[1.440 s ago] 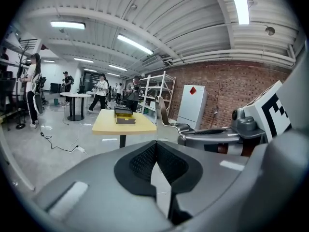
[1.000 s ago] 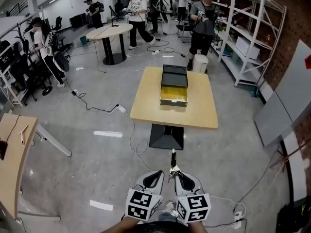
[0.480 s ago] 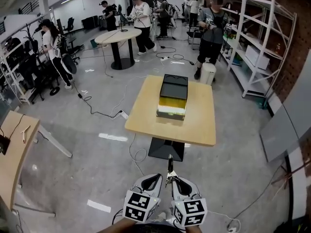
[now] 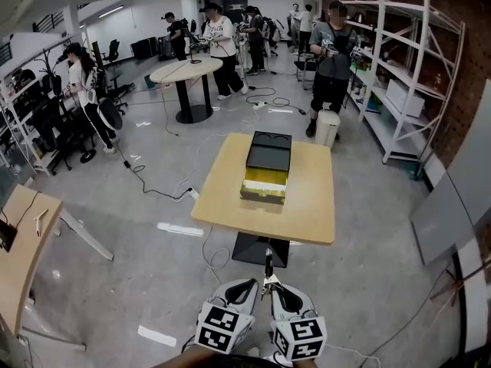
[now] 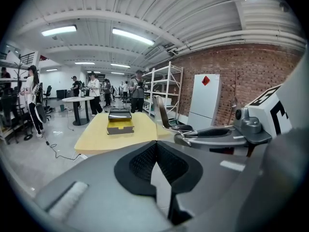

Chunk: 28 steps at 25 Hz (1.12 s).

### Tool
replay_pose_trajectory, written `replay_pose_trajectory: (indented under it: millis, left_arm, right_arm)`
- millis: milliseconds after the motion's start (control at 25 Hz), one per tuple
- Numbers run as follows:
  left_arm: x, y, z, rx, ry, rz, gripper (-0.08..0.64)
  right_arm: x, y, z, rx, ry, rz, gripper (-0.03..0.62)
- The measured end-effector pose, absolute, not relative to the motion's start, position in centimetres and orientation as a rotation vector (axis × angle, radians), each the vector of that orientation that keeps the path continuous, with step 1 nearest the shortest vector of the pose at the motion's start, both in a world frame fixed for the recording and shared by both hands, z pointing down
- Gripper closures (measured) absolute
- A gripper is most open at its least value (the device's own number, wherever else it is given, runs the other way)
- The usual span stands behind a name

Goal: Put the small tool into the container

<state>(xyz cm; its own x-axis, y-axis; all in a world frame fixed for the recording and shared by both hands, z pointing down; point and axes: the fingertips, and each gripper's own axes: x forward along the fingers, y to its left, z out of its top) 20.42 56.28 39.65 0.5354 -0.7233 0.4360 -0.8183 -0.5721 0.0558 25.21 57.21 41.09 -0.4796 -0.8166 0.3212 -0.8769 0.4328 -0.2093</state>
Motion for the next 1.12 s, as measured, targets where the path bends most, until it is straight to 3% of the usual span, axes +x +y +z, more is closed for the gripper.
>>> replay_pose_trajectory:
  millis: [280, 560, 1120]
  left_arm:
    - [22.6, 50.7, 41.6, 2.557, -1.234, 0.539, 0.543]
    - [17.6, 36.2, 44.6, 2.567, -1.166, 0.51, 0.543]
    - [-2.4, 8.2, 45.3, 2.568, -1.075, 0.457, 0.543]
  right_arm:
    - [27.0, 52.2, 43.4, 1.535, -2.47, 0.537, 0.584]
    - [21.7, 38.0, 46.3, 1.587, -2.421, 0.537, 0.584]
    - [1.5, 10.3, 46.6, 1.634, -2.339, 0.538, 0.584]
